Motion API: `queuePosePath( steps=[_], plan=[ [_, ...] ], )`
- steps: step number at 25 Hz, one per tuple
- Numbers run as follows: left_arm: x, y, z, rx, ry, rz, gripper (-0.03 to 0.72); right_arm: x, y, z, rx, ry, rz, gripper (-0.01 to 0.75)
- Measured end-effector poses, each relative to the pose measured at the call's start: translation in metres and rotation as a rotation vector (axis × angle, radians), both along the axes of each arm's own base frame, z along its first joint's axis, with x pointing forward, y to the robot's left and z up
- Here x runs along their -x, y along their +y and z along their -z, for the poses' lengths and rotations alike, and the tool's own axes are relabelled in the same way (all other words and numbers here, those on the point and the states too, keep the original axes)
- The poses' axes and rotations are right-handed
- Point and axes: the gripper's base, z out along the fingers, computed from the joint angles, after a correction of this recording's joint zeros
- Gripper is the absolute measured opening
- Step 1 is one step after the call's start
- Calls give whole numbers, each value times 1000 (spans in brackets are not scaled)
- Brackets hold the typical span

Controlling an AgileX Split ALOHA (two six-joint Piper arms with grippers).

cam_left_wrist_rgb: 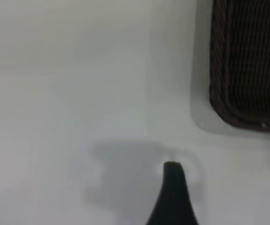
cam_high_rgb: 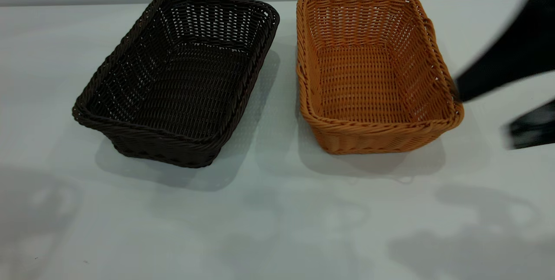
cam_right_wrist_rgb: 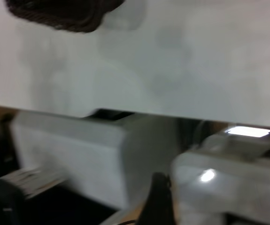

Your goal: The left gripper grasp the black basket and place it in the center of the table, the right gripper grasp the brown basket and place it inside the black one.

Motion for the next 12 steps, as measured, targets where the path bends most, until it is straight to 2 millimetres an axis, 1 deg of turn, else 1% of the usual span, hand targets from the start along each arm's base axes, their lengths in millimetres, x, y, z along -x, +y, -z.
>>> queuePosePath(
  steps=[3,6,9,12],
  plan=[
    [-18,-1,8,15,19,-6,531,-15,28,17,-98,112,70,591],
    [-31,-2,16,31,45,-14,531,-33,49,34,-192,218,210,591],
    [-37,-2,21,38,40,-20,531,-52,61,54,-231,309,346,590],
    [-40,-2,21,37,18,-22,531,-62,67,73,-230,422,437,589]
  ],
)
